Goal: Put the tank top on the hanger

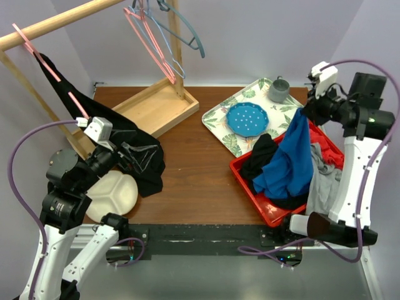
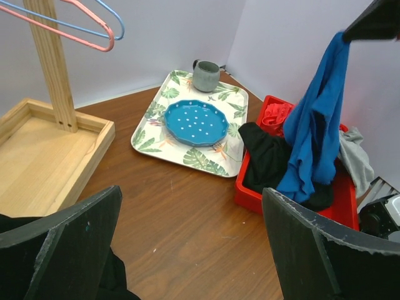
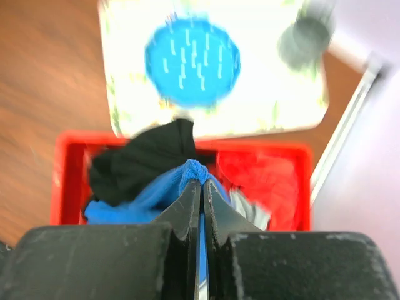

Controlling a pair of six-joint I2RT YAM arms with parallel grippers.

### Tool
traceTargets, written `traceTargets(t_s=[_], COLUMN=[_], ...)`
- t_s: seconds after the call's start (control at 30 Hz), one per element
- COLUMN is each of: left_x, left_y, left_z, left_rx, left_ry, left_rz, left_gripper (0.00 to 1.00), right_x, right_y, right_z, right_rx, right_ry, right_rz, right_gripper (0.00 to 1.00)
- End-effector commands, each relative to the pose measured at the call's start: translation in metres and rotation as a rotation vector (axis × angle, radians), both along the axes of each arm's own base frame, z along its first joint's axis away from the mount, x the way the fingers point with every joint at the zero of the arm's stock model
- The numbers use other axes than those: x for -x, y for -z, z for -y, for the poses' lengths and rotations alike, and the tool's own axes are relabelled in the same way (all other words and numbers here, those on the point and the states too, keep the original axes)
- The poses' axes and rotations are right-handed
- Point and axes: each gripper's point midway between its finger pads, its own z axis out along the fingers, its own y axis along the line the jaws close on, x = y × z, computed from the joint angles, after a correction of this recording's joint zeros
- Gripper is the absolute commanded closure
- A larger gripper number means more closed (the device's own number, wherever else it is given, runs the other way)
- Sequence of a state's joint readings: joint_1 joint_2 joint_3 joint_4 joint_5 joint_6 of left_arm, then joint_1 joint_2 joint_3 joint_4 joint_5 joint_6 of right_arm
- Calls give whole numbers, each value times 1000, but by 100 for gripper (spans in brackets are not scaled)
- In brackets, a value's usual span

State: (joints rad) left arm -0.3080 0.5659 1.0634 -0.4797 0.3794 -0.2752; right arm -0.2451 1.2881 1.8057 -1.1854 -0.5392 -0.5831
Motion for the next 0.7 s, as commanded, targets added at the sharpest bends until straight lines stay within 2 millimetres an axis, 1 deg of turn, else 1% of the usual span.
traceTargets(t_s=[0.0,0.03,0.07,0.1,0.13,0.17,0.2,0.23,0.27,0.3,0.33,0.4,0.43,0.47,0.5,0.53,0.57,0.6,0.63,0.67], left_x=[-8,-9,-11,-12,-12,-10,-10,-10,-8,-8,-8,-6,-7,-7,-7,-8,-8,-9,-11,-11], left_y=[-3,-2,0,-1,1,1,1,2,1,0,0,-1,-1,0,-1,1,2,0,2,-1], left_z=[6,6,7,8,9,12,14,15,19,21,23,28,30,33,34,36,38,39,41,43], left_rx=[38,44,44,49,54,56,59,65,69,75,83,91,99,102,106,114,118,126,138,146], left_ry=[9,7,10,13,18,35,46,57,79,91,104,138,147,162,170,176,189,195,201,218], left_rz=[1,-10,-17,-18,-24,-25,-21,-29,-29,-25,-33,-37,-45,-53,-51,-61,-69,-59,-74,-64], left_gripper=[0,0,0,0,0,0,0,0,0,0,0,0,0,0,0,0,1,1,1,2], right_x=[10,12,12,5,10,11,7,10,13,11,15,18,25,31,31,35,37,38,43,48], right_y=[-83,-105,-116,-127,-144,-152,-167,-174,-181,-191,-193,-194,-192,-189,-184,-180,-176,-167,-162,-158], right_z=[-46,-50,-55,-58,-67,-73,-77,-89,-97,-104,-123,-143,-161,-170,-177,-188,-193,-198,-208,-213], right_rx=[-169,-172,-209,-224,-245,-291,-305,-341,-395,-408,-441,-474,-496,-522,-536,-546,-544,-547,-551,-552], right_ry=[-149,-168,-173,-191,-235,-249,-280,-339,-360,-398,-463,-529,-592,-633,-657,-693,-713,-725,-759,-778], right_rz=[173,234,249,282,323,326,372,379,367,401,386,369,347,314,287,263,255,222,198,187], right_gripper=[100,100,100,100,100,100,100,100,100,100,100,100,100,100,100,100,100,100,100,100])
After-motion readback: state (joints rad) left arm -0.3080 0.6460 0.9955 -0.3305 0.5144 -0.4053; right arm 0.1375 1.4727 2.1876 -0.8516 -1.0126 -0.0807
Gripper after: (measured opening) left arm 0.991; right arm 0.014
